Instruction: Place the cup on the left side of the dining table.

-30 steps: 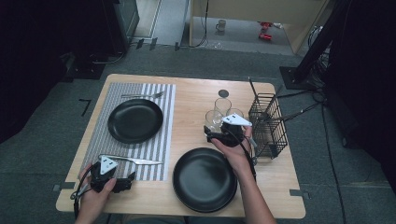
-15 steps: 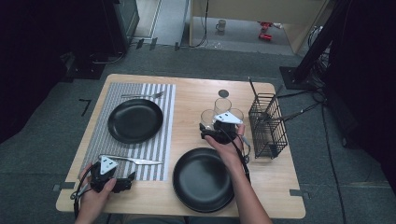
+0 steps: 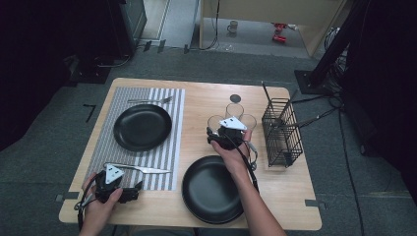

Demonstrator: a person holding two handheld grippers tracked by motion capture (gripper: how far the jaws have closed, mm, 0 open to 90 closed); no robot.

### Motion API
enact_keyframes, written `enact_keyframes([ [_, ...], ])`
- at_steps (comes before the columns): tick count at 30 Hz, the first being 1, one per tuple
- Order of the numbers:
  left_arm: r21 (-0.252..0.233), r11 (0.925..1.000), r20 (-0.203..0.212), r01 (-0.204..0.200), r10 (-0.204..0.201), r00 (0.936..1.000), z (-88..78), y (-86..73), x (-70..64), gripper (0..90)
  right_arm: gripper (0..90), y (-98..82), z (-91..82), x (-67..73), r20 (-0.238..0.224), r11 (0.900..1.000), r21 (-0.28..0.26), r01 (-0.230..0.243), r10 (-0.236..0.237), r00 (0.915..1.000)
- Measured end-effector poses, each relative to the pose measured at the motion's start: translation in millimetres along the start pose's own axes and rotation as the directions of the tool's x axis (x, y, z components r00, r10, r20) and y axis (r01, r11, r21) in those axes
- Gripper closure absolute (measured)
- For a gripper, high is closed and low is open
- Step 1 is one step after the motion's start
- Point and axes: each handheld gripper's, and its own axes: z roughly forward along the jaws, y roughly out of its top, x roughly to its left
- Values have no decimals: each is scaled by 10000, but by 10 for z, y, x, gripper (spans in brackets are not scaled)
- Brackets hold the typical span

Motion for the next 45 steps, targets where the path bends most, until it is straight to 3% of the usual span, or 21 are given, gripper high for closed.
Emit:
enact_keyframes([
  [10, 6, 10000, -9, 9, -9, 10000, -2, 0, -3, 17, 282, -85, -144, -23, -564, 9998, 46, 190, -187, 9982],
  [15, 9, 10000, -7, 12, -12, 10000, -1, 0, -2, 17, 245, -84, -70, -22, -413, 9993, 275, 260, -249, 9988],
  [23, 3, 10000, 1, 23, -23, 10000, 0, 2, 0, 16, 294, -102, -98, -23, -160, 9999, 90, 90, -89, 9998],
  [29, -16, 10000, 35, 70, -69, 10000, -5, 1, 9, 16, 295, -112, -164, -66, -307, 9999, 108, -51, 54, 9995],
  [35, -129, 9994, -230, 322, -325, 9992, -25, 14, 34, 16, 295, -107, -249, -87, -569, 9999, -3, -114, 114, 9983],
  [45, -869, 9956, 445, 357, -319, 9985, -63, 270, -18, 16, 295, -26, -423, -74, -1049, 9998, -182, -109, 89, 9944],
])
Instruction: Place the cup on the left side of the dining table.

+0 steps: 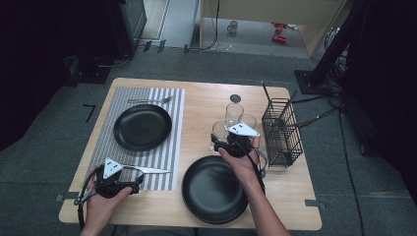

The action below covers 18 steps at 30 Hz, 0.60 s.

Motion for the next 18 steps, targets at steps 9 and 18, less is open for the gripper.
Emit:
enact_keyframes([
  [9, -504, 9976, 674, -480, 514, 9964, 115, 282, -141, 16, 295, 76, -82, 66, -307, 9999, -43, 101, -102, 9995],
  [18, -762, 9964, 1252, -368, 461, 9911, 232, 440, -193, 16, 294, 120, -104, 148, -588, 9998, -21, 215, -216, 9980],
])
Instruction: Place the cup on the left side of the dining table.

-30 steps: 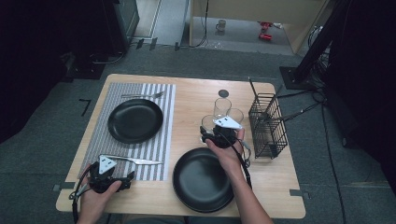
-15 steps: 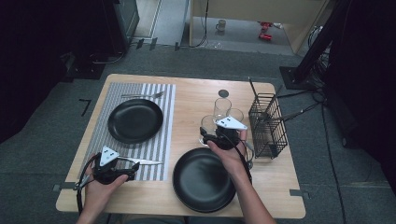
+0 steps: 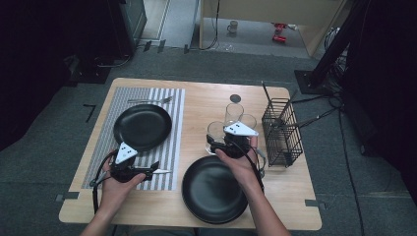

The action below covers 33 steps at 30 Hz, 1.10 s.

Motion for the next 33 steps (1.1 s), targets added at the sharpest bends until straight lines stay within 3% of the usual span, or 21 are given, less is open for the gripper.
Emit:
enact_keyframes([
  [18, -99, 9996, 939, -253, 262, 9952, 299, 225, -223, 17, 294, 43, -76, 76, -424, 10000, -41, 55, -56, 9991],
  [33, -382, 9987, 1878, -338, 404, 9814, 486, 355, -404, 17, 294, 97, -124, 167, -705, 9998, -169, 125, -137, 9974],
])
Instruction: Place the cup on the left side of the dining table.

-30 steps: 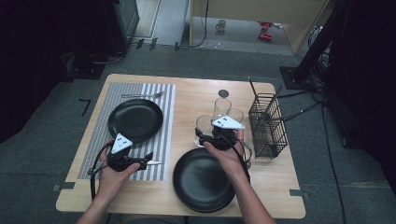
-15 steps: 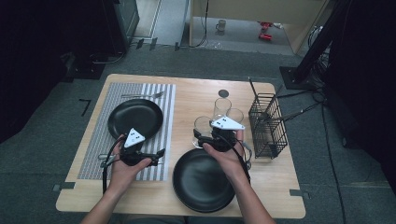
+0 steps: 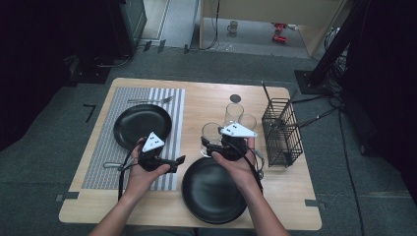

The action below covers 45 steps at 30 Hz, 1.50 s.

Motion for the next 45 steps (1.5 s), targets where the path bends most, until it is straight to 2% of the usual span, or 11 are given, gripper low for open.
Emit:
enact_keyframes([
  [8, -50, 9999, 501, -120, 122, 9987, 68, 25, -66, 17, 294, 15, 20, 69, -136, 9999, -78, -90, 89, 9999],
  [11, -110, 9999, 872, -53, 62, 9962, 90, 44, -105, 17, 294, 36, 32, 108, -128, 9999, -76, -108, 107, 9999],
  [19, -202, 9996, 1286, -193, 217, 9915, 139, 82, -169, 17, 294, 62, 29, 183, -407, 9999, -104, -52, 47, 9992],
  [20, -196, 9997, 1434, -159, 185, 9895, 157, 91, -181, 17, 294, 62, 33, 198, -493, 9999, -116, -60, 54, 9988],
  [29, -409, 9988, 1644, -265, 329, 9858, 195, 111, -207, 18, 294, 64, 43, 266, -680, 9999, -152, -33, 22, 9977],
  [31, -662, 9970, 1690, -396, 503, 9843, 193, 118, -225, 48, 293, 62, 38, 298, -822, 9999, -160, 3, -16, 9966],
  [35, -1114, 9914, 1854, -686, 886, 9787, 176, 136, -258, 49, 293, 55, 28, 334, -1094, 9998, -191, 37, -58, 9940],
  [41, -1182, 9892, 1849, -863, 1073, 9769, 202, 142, -262, 90, 293, 51, 12, 384, -1346, 9995, -302, 105, -145, 9908],
  [43, -1479, 9855, 2291, -837, 1165, 9664, 196, 139, -256, 157, 293, 47, 9, 400, -1482, 9993, -326, 159, -205, 9888],
  [44, -1479, 9855, 2291, -837, 1165, 9664, 196, 139, -256, 172, 293, 47, 9, 400, -1482, 9993, -326, 159, -205, 9888],
  [45, -1670, 9828, 2498, -791, 1198, 9609, 195, 134, -242, 190, 293, 37, 8, 414, -1601, 9990, -389, 218, -278, 9867],
])
